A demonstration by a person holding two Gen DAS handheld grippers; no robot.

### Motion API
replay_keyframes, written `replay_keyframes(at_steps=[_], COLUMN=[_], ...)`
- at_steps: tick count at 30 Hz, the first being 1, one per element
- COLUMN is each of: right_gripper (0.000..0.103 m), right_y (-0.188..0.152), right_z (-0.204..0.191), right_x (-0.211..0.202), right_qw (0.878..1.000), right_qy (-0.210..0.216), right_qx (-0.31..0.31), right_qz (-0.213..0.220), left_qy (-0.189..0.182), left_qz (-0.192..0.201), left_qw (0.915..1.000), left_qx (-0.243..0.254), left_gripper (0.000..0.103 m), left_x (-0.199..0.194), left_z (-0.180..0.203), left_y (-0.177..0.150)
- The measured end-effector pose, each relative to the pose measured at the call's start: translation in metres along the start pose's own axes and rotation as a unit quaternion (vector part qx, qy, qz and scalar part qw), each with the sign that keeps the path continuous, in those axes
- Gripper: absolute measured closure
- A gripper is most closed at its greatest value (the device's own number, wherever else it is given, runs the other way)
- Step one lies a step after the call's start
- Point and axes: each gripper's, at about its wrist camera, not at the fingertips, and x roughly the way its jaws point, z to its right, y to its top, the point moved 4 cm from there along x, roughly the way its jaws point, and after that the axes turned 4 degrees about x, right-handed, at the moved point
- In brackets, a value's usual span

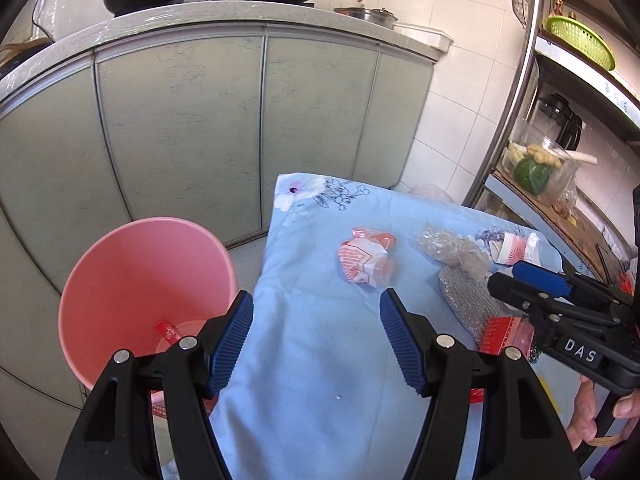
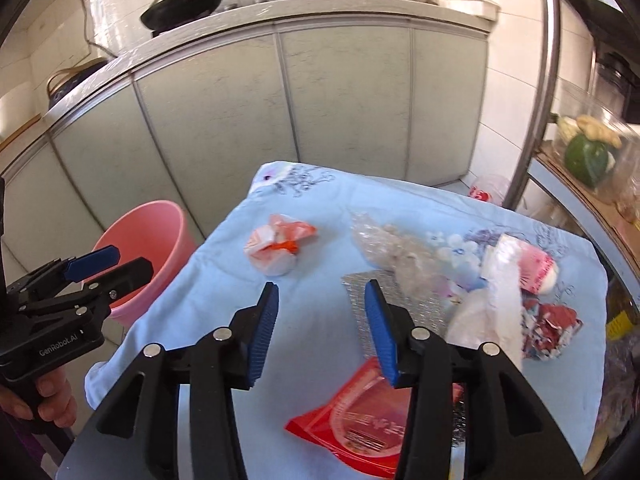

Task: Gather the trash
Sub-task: 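Move both open tools back over the table, then close the left tool on the white-and-orange plastic bag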

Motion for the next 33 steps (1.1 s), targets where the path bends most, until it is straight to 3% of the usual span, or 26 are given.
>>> replay_keyframes(at_steps=[16,25,28,31,33], right_gripper=[0.057,0.057,0.057,0.057,0.057], right_y=[-0.006,-0.002,-0.004,-0.007,-0.010], right_z=[0.089,0.114,0.123,0.126,0.125], right_x=[-0.035,-0.047,-0.050,-0.049,-0.044], right_qw=[0.995,0.993,0.992,0.993,0.994], right_qy=[-0.066,-0.075,-0.072,-0.066,-0.061], right_qx=[0.068,0.082,0.089,0.091,0.090], right_qz=[0.029,0.046,0.044,0.039,0.030], left_qy=[-0.039,-0.002,0.004,-0.009,-0.008], left_qz=[-0.032,-0.057,-0.074,-0.067,-0.060], left_qw=[0.9985,0.9979,0.9964,0.9965,0.9966], left_qx=[0.021,0.031,0.042,0.048,0.055], left_gripper=[0.038,0.039,0.050,0.069,0.073], left_x=[0.056,0.109,0.122,0.122,0.118], left_z=[0.034,0.042,0.043,0.048,0.052], left_y=[0.019,0.033,0.026,0.024,0.024])
